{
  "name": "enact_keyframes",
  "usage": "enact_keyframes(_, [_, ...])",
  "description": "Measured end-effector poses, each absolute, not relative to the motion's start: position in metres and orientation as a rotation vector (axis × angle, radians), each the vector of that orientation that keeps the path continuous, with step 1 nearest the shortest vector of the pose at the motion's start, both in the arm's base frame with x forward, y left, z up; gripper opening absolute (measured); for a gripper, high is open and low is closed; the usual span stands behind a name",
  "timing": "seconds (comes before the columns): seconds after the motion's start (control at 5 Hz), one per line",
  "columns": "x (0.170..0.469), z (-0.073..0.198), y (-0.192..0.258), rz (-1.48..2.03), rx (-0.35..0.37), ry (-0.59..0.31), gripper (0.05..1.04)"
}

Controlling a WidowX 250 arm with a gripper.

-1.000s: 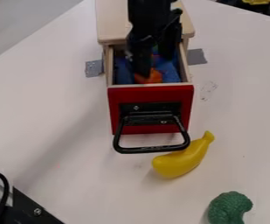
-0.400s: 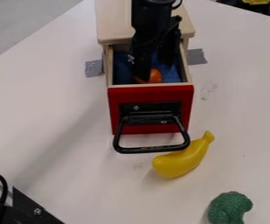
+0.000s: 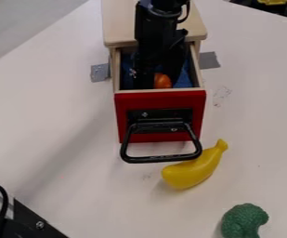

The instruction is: Removed the orange thing from the drawer

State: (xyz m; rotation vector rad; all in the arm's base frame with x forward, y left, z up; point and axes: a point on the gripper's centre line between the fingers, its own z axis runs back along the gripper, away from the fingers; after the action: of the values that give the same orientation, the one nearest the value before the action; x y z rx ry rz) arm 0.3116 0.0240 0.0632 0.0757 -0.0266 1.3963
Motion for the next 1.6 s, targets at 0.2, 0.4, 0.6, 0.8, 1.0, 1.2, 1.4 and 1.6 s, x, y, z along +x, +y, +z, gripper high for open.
enact_keyframes(0.2, [0.307,0.053,0.027,1.376,0.108,-0.025,1.0])
enact_keyframes(0.4, [0.305,0.046,0.028,1.366,0.126,-0.021,0.945])
enact_keyframes(0.6, [0.303,0.043,0.029,1.362,0.134,-0.019,0.684])
enact_keyframes(0.8, [0.299,0.045,0.025,1.356,0.124,-0.008,0.656])
enact_keyframes(1.0, [0.297,0.056,0.021,1.332,0.106,-0.005,0.656])
enact_keyframes(1.2, [0.296,0.088,0.012,1.294,0.054,-0.012,0.656])
enact_keyframes(1.4, [0.296,0.112,0.003,1.257,0.001,-0.019,0.656])
enact_keyframes(1.6, [0.296,0.128,-0.001,1.234,-0.041,-0.026,0.656])
